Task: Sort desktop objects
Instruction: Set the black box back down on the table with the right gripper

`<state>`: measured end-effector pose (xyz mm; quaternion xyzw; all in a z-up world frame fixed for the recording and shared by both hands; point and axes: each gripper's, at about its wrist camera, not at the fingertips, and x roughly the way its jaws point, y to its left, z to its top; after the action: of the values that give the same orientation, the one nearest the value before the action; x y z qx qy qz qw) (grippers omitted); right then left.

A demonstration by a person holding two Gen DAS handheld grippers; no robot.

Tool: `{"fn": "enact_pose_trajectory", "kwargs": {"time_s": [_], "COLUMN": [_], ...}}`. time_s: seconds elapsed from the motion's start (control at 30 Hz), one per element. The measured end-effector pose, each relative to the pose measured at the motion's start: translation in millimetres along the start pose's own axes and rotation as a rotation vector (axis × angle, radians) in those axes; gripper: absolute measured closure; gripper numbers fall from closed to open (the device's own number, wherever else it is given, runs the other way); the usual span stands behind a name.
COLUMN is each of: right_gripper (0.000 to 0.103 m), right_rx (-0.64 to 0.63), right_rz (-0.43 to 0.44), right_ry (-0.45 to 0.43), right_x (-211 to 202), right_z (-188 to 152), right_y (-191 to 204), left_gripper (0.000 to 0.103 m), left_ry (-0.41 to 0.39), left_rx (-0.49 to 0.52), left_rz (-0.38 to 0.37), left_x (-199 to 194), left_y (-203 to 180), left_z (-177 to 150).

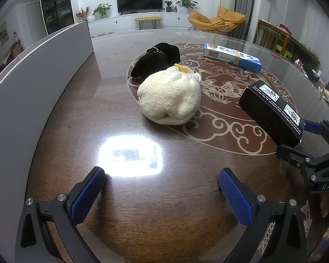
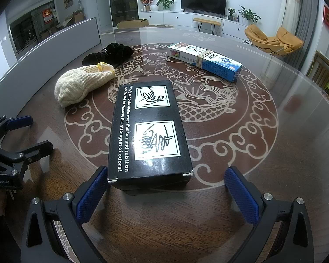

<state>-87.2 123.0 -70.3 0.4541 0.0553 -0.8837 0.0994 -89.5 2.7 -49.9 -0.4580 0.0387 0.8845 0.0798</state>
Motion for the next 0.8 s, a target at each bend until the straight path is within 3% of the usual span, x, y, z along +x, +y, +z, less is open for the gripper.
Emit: {"fn": "enact_pose_trajectory", "kwargs": {"time_s": [0.8], "right_gripper": [0.0], "right_rx": [0.0], "right_rz": [-0.003], "right_ry": [-0.001], "right_x": [-0.5], "right_z": [-1.1], "right_y": [0.2], "left_gripper": [0.0], "left_ry": [-0.006], "left_rx": [-0.001], "left_rz": [0.002], "left_x": [-2.0], "left_y": [1.1], "left_z": [-2.5]}}
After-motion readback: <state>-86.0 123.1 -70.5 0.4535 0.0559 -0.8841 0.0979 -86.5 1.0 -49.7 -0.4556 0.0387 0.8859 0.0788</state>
